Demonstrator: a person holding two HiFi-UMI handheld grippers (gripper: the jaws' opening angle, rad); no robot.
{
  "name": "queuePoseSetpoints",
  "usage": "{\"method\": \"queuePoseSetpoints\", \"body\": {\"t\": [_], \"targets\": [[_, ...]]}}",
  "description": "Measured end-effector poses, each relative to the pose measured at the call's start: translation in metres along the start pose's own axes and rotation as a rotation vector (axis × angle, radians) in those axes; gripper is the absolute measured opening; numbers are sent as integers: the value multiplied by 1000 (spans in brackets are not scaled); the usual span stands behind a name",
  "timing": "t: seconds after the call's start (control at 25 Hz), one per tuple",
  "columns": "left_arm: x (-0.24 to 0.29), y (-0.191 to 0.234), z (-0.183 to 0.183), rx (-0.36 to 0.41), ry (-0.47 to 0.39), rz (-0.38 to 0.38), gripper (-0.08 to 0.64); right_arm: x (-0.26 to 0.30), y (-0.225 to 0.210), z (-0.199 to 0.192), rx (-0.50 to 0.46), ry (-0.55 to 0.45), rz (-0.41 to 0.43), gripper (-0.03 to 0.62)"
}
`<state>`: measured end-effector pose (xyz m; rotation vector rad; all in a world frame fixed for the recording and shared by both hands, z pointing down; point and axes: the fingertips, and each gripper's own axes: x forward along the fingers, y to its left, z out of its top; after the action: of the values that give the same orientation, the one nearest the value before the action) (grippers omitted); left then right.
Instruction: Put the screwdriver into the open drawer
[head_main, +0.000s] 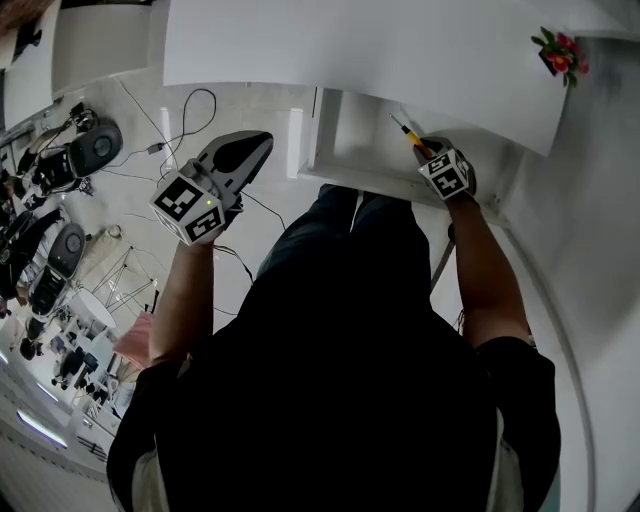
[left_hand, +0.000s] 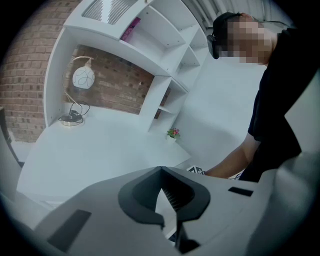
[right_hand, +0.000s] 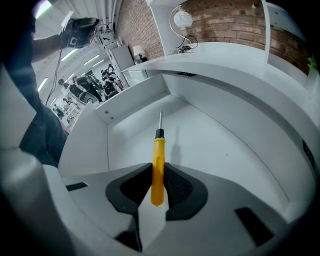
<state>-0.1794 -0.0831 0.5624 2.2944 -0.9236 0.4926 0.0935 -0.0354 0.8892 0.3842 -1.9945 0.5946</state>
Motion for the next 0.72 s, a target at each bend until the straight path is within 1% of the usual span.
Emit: {"method": "queuePoseSetpoints", "body": {"t": [0.28,0.6,0.72], "targets": [[3,3,-8,-6,9,-6,15,9,0,-2,9,7,-2,78],[4,3,-16,-42,31,-2,15,14,2,-4,7,20,-1,78],[6,5,-18,-40,26,-12,15,16,-2,-4,8,20,-5,78]]}}
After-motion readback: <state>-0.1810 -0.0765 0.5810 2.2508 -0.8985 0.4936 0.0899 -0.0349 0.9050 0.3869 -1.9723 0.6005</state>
